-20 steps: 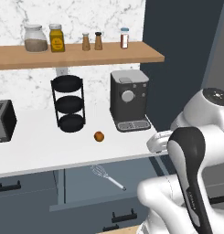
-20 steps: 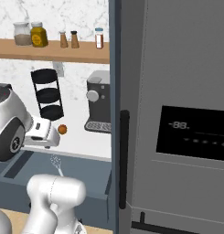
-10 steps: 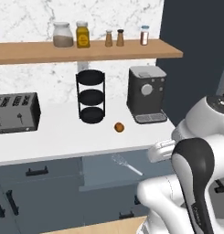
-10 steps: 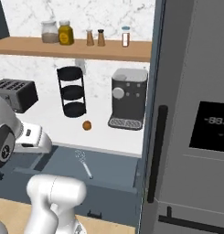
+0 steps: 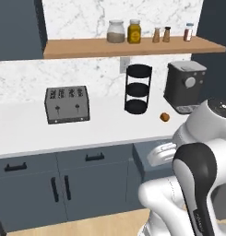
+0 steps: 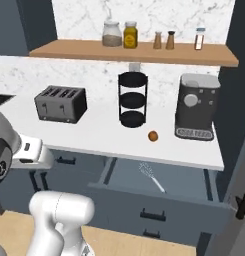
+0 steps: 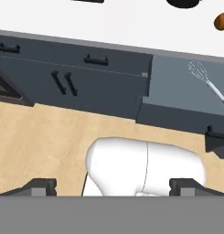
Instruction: Pick the whisk from the drawer and place it on the counter.
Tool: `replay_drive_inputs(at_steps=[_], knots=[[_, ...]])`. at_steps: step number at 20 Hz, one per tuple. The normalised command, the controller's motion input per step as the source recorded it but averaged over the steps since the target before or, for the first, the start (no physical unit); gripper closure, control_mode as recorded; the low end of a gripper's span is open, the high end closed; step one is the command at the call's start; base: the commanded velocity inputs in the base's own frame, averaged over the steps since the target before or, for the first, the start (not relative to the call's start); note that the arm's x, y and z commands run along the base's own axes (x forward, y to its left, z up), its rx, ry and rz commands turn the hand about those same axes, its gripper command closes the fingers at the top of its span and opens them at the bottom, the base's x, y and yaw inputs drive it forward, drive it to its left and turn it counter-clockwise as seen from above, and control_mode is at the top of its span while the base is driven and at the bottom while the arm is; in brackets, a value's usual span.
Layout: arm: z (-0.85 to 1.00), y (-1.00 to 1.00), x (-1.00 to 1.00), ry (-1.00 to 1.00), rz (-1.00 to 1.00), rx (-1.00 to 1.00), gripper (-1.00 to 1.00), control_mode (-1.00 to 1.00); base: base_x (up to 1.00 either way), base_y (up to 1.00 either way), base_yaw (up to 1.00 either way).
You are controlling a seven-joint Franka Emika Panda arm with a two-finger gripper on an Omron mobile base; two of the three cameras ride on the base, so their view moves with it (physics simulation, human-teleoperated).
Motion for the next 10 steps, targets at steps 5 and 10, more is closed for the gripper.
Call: replay_drive_inputs(at_steps=[5, 10], knots=[[0.0, 0.0, 0.0, 0.0, 0.0, 0.0, -1.0, 1.0, 0.0, 1.0, -0.5], [0.0, 0.0, 0.0, 0.0, 0.0, 0.0, -1.0, 1.0, 0.26, 0.89, -0.69]])
